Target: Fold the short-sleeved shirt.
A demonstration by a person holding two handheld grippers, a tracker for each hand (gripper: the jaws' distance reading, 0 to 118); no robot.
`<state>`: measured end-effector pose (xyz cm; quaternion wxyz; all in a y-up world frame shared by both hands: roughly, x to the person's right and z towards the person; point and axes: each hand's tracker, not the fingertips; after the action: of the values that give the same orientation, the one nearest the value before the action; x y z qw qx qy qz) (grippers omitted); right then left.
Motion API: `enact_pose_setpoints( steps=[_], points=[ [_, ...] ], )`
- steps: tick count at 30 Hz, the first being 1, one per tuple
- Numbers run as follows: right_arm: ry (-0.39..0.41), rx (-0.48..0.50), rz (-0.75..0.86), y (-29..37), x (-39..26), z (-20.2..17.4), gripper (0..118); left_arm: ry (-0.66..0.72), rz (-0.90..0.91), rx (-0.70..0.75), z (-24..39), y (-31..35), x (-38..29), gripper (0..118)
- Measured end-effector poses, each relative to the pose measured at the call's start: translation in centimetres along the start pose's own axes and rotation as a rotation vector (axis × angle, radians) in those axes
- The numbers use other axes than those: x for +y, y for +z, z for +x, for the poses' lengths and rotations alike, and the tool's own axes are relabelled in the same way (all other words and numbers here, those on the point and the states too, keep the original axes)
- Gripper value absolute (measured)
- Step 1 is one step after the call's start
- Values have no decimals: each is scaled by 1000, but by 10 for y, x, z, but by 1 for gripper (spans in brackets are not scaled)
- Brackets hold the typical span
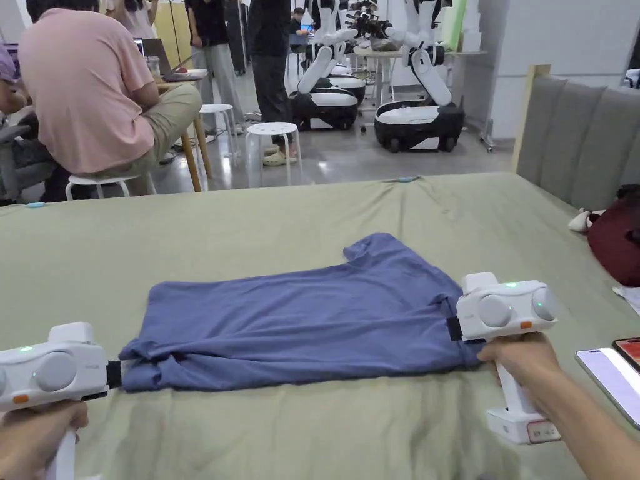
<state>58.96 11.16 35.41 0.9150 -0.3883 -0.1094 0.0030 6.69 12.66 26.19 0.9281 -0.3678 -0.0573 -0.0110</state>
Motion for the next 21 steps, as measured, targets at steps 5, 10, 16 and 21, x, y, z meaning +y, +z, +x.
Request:
enact_pose_setpoints(
  steps=[5,10,16,21],
  points=[
    [-4,-19,25,21,-9,-2,0,8,17,-17,-7,22,-7,0],
    [-6,12,29,29,-10,-2,0,42,47,-30,-14,24,-2,0],
    [-17,37,2,10,-15,0,0,9,15,-19,-14,-7,7,79],
    [-5,44,-32,-10,-20,1,0,-25,-16,-14,-5,-48,12,82]
  ],
)
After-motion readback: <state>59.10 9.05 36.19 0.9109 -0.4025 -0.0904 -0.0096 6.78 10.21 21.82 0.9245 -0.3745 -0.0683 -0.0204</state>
